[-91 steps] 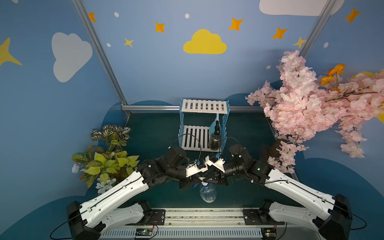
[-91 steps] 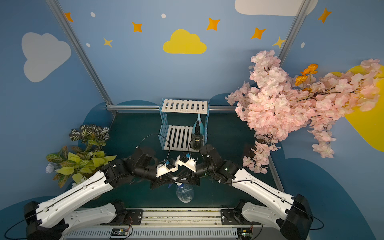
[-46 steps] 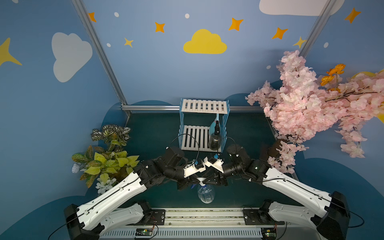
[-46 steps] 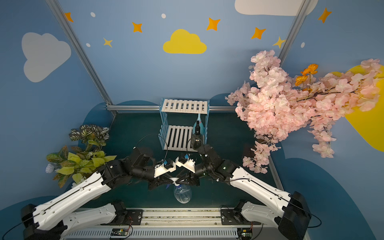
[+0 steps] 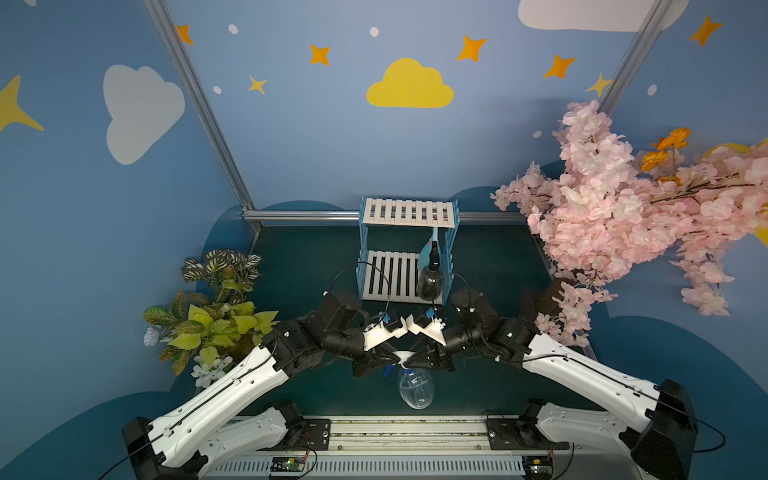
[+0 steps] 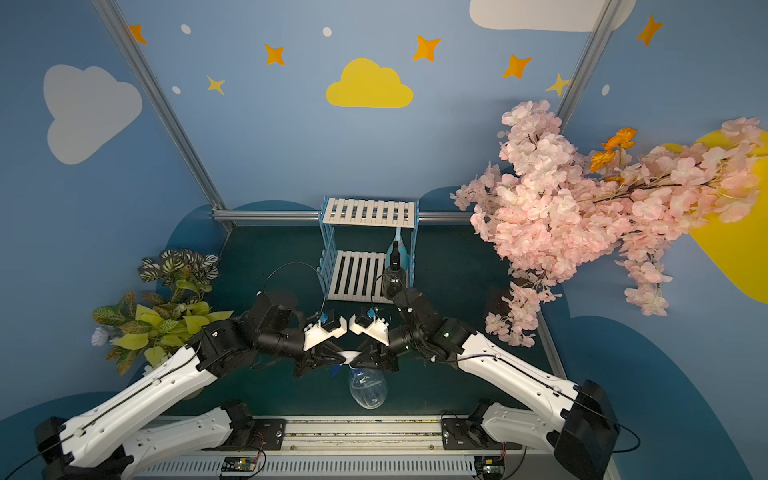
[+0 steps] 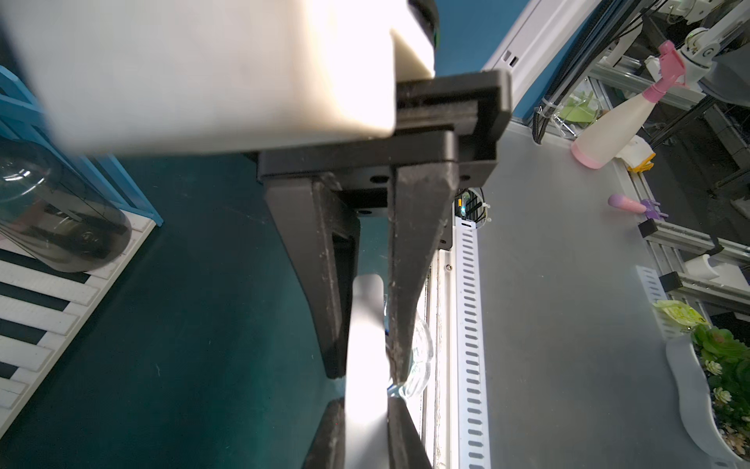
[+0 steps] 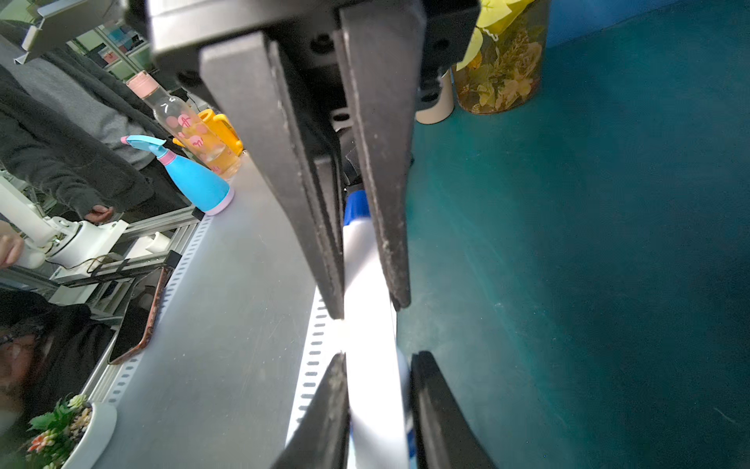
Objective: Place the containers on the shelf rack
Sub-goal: 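Pick up a container from the center of the board, then place the container on the shelf.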
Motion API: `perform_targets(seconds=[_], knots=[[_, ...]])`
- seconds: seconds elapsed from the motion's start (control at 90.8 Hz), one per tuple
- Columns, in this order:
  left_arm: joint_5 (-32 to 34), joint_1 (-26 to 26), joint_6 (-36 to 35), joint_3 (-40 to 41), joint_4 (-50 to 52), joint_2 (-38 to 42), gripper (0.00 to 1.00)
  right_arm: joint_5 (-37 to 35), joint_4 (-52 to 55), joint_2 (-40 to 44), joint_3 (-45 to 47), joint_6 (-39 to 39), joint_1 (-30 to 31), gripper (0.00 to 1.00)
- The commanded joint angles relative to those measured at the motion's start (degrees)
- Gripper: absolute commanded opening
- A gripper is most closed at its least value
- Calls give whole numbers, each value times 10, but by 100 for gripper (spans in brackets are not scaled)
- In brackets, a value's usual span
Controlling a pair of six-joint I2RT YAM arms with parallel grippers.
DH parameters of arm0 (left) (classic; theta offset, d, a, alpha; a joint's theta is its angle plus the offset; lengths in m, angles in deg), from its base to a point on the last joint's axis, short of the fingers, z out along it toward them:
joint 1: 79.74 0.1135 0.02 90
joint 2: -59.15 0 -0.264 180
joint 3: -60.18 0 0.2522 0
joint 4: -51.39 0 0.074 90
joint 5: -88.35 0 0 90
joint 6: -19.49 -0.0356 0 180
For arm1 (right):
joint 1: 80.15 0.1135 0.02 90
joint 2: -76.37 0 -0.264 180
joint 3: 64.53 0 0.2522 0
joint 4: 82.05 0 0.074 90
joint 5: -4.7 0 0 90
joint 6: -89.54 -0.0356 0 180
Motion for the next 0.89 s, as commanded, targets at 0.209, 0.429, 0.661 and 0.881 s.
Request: perform_targets(seconds=[0.209,0.429,0.661,0.881], knots=[[22,27,49,41,-92,36,69,-58,-40,8,2,-26,2,0],[21,89,119,82,-141,104,100,-176,-97,14,12,-43,2,0],[138,146,190,150,-161,179,100,-419,-292,-5,42,-45,24,0],[186,149,216,208,-179,237,100,-589,-378,-127,-33,-69,36,0]])
